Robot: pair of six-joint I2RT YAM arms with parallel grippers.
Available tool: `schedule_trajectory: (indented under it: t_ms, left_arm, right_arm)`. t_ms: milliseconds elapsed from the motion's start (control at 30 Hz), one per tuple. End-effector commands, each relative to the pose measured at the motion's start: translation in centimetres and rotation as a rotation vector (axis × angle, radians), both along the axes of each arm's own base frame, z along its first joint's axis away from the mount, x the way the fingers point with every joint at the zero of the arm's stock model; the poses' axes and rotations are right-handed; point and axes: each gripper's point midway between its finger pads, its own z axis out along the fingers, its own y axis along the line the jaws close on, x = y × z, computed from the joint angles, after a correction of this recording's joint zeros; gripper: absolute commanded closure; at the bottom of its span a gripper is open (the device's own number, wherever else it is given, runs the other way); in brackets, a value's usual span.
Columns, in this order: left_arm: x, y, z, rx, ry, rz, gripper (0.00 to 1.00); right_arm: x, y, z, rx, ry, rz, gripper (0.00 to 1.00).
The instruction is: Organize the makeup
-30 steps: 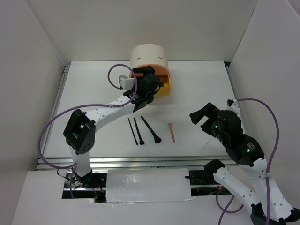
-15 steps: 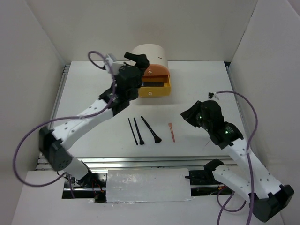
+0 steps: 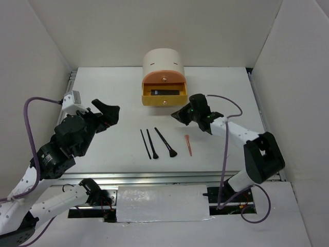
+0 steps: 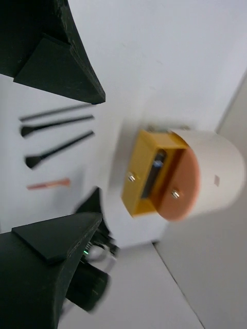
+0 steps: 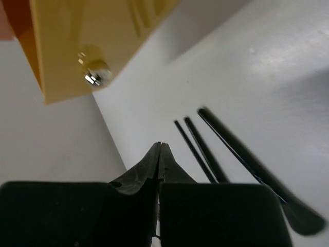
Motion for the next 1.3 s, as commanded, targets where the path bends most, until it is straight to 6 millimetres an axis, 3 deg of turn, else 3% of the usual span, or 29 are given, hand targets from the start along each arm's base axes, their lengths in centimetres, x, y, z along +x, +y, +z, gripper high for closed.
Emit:
schedule_trajectory:
  t_ms: [0,33,100,167,200,300,467,767,967,1267]
  left_arm:
    - [-2.6,1.9,-3.9,0.183,0.151,-0.038,0.01]
    - [-3.2,2.7,-4.7,0.230,0.189,-0.031,0.01]
    - [-3.8,4.0,-3.9,0.245,0.200,0.006,0.01]
    - [-4.6,5.5,-4.2,0.252,0.241,0.061,0.01]
    - [-4.8,5.8,-4.2,0.257,0.249,0.067,0.01]
    - [-5.4,6.3,-3.9,0.255,0.248,0.064,0.01]
    - [-5.8,6.1,-3.1,0.223,0.215,0.038,0.01]
    - [-5.2,4.9,-3.6,0.258,0.236,-0.006,0.01]
    - [-5.2,4.4,-4.3,0.254,0.257,-0.023,0.01]
    - [-5.6,4.6,-4.9,0.236,0.263,-0.019,0.01]
  right_arm:
    - [4.9,3.2,6.1,0.139,-0.133,-0.039,1.00]
    - [6.3,3.9,5.8,0.133,-0.120,-0.048,1.00]
    - [7.7,4.5,4.4,0.128,-0.088,-0.067,1.00]
    - [8.7,5.1,4.8,0.159,-0.070,-0.091,1.00]
    - [9.2,5.2,3.9,0.159,-0.048,-0.104,1.00]
    - [10.2,5.4,4.0,0.177,-0.041,-0.138,1.00]
    - [11.3,5.9,4.3,0.181,-0.048,-0.145,1.00]
    - [12.3,6.3,3.9,0.194,-0.054,-0.162,1.00]
    - [14.6,5.5,4.3,0.169,-0.102,-0.186,1.00]
    - [16.3,4.4,5.3,0.103,-0.155,-0.179,1.00]
